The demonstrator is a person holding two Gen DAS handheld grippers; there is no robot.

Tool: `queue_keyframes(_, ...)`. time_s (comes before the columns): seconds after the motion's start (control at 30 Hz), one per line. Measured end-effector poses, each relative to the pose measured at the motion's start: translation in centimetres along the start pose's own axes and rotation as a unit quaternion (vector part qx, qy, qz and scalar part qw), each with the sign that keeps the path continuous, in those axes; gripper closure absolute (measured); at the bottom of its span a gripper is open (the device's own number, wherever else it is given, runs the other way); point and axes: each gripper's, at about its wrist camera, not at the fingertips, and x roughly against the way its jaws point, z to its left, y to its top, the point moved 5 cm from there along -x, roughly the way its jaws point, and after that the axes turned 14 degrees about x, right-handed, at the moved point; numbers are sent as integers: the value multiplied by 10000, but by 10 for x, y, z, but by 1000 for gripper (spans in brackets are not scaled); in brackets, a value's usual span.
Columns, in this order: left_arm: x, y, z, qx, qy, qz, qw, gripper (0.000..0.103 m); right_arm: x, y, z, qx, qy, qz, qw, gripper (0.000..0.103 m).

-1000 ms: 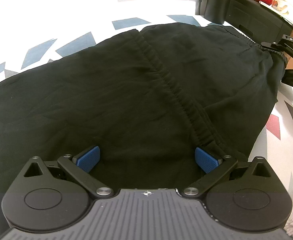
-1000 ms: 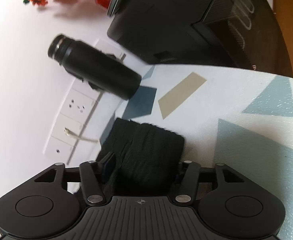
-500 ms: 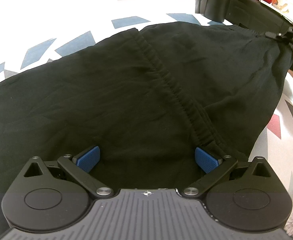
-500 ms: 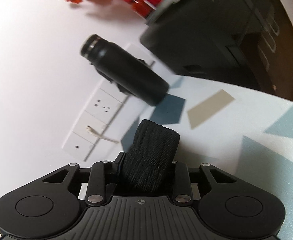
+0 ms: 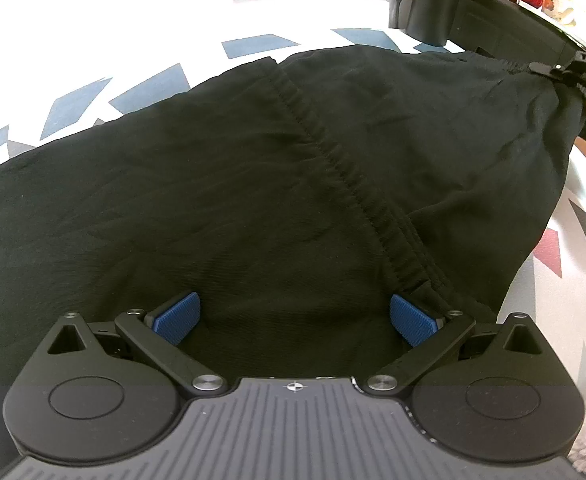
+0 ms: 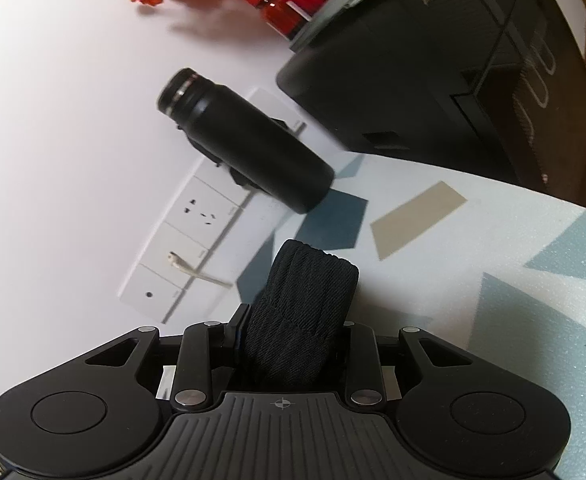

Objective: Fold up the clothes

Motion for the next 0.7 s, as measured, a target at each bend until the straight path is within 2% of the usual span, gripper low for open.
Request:
queue_keyframes(0.27, 0, -1, 1, -6, -13, -28, 10000, 0, -10, -13, -22, -172, -365, 326, 9987, 73)
queue_keyframes(0.4, 1, -1, 0, -4, -10, -27, 10000, 0, -13, -18, -30, -345, -419, 380, 9978, 60)
queue_keyframes(0.43, 1, -1, 0, -4, -7, -26, 10000, 0, -14, -19, -32, -410, -419, 379, 9976, 60)
queue_keyframes(0.6, 1, 0, -1, 1, 33, -25, 10000, 0, -16, -18, -35, -563, -275, 400, 9972, 71)
queue_keyframes(0.7, 1, 0, -3, 3, 62, -20, 10000, 0, -7, -11, -22, -508, -51, 180, 9985, 75)
